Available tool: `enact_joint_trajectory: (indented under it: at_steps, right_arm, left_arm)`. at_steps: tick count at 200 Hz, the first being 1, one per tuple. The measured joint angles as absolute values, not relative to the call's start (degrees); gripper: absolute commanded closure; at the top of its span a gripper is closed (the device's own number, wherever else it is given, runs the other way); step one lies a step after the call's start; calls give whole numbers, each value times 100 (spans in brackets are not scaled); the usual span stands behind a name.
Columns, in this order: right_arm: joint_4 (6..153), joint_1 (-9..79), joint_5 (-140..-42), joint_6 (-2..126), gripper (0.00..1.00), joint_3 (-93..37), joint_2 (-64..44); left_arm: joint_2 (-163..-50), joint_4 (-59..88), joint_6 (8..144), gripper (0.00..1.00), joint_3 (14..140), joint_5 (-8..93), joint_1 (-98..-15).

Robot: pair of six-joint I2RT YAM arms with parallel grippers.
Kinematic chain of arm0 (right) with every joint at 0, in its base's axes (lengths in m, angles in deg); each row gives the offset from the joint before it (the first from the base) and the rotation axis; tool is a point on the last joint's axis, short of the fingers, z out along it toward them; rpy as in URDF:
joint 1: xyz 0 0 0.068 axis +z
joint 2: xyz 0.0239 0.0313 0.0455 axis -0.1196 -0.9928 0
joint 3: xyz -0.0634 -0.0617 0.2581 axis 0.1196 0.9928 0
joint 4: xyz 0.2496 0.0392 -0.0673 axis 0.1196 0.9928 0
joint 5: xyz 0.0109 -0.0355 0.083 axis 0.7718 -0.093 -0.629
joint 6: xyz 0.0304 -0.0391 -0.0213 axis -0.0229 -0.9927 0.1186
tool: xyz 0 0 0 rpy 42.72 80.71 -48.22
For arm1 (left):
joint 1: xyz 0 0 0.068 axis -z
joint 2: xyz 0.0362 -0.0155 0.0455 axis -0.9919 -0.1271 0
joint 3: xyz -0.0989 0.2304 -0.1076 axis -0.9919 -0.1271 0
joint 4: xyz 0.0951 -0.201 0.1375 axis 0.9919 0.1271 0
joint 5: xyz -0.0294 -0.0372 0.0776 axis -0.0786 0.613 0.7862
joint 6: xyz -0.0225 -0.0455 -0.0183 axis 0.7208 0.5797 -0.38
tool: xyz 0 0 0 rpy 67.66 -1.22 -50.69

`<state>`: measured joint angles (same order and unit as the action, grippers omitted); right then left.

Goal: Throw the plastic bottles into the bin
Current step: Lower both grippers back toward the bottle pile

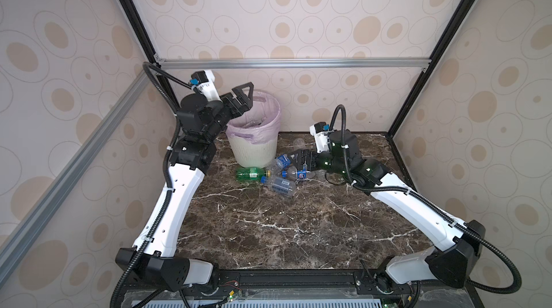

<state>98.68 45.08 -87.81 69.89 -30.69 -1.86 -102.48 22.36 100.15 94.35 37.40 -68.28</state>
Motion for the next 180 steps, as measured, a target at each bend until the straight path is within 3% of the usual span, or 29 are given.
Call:
enact_joint_trajectory:
  at_steps: [74, 136, 180]
  right_arm:
    - [10603, 2930, -8427, 6799, 0, -3034, -430]
    - [10616, 2522, -8440, 6581, 3, -3038, -1613]
    - [10832, 1993, -8366, 6253, 3, -3604, -2642]
  left_arm:
    - [-9955, 1775, 10107, 1, 7306, 3714, -5749]
    - [-9916, 1049, 10607, 1, 5859, 3712, -5196]
    - [-10128, 741, 10839, 1, 5566, 3712, -4924]
